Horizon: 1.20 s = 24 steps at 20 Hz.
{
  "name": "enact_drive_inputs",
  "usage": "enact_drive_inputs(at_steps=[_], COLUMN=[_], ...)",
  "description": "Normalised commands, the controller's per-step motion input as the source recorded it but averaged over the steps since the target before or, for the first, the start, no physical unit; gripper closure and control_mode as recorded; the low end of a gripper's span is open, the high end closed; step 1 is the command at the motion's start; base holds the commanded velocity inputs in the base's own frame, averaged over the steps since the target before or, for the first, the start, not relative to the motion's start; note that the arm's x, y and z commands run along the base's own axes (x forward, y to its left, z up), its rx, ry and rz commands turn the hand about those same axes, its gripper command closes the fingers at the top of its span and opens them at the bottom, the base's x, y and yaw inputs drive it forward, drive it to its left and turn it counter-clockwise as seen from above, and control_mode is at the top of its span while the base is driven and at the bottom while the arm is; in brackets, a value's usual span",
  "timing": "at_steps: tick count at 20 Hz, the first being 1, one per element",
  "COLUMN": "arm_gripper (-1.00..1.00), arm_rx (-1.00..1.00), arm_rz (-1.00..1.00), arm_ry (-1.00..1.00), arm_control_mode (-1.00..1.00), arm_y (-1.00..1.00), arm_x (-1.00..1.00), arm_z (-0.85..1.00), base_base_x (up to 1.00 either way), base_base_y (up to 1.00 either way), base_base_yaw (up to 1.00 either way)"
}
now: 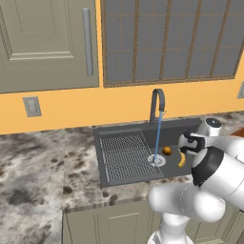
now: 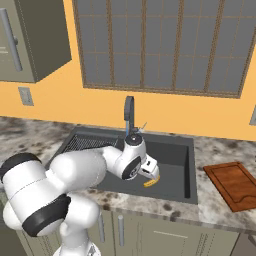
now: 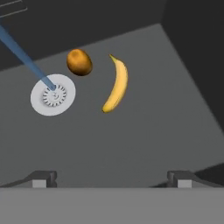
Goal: Pick the mango, banana from the sink and place them on the cutting board to airdry. Then turn off the sink faucet.
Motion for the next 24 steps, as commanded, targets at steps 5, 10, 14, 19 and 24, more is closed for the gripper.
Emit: enact_drive_inputs(at_steps=[5, 10, 14, 19, 24], arm_gripper=[-1.0, -1.0, -1.0, -1.0, -1.0], arm_rx=[0.0, 0.01, 0.02, 0.02, 0.02], arm_rz=[-0.04, -0.04, -0.03, -0.01, -0.01], arm_ry=[0.0, 0.0, 0.0, 0.0, 0.0], arm_control_mode=[-1.0, -1.0, -1.0, -1.0, -1.0], arm_y=[-0.01, -0.05, -0.09, -0.09, -0.03], arm_x=[0.14, 0.13, 0.1, 0.13, 0.15], arm_z=[-0.19, -0.2, -0.21, -0.2, -0.14], base_base_x=[0.0, 0.0, 0.0, 0.0, 0.0], base_base_y=[0.0, 0.0, 0.0, 0.0, 0.0], base_base_yaw=[0.0, 0.0, 0.0, 0.0, 0.0])
